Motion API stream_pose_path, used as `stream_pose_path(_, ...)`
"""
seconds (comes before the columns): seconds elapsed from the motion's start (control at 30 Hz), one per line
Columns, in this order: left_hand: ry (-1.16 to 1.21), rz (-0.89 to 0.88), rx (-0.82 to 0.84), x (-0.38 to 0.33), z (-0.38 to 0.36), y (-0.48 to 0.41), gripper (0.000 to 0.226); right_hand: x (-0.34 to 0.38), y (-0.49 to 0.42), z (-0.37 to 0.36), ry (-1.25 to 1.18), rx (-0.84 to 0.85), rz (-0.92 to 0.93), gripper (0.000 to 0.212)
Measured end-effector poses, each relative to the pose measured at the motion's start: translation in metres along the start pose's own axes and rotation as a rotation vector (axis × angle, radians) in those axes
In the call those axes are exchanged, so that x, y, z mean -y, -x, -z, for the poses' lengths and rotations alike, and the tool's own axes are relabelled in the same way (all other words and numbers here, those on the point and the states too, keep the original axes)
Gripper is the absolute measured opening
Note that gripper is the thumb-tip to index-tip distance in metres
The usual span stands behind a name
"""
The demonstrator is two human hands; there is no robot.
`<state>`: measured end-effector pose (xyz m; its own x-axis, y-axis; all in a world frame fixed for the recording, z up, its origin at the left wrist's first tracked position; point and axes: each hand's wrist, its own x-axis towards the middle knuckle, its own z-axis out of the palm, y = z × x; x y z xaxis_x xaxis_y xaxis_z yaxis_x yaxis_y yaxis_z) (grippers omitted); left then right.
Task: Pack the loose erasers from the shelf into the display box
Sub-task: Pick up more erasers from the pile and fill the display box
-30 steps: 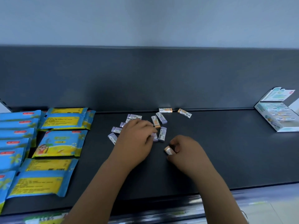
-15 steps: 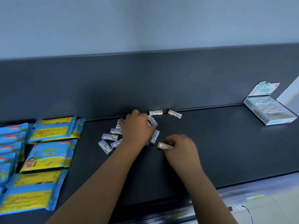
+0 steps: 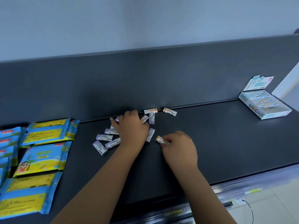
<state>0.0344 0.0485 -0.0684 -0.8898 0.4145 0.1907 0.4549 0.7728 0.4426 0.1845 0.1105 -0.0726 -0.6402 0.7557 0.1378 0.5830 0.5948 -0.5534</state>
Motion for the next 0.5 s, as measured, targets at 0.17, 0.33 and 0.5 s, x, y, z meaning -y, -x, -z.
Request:
stream_pose_path(0.17, 0.013, 0.011, -0.023, 0.002, -0.008, -0.002, 0.011, -0.01, 0.004, 0.001, -0.193, -0.042, 0.031, 0.015)
stream_pose_path(0.33, 0.432, 0.088, 0.03, 0.004, 0.005, -0.007, 0.01, -0.016, 0.007, 0.009, -0.266, 0.006, -0.035, 0.039)
stream_pose_path(0.5, 0.948, 0.081, 0.034, 0.007, 0.029, 0.001, 0.023, -0.021, 0.011, 0.012, -0.291, 0.035, -0.006, 0.042)
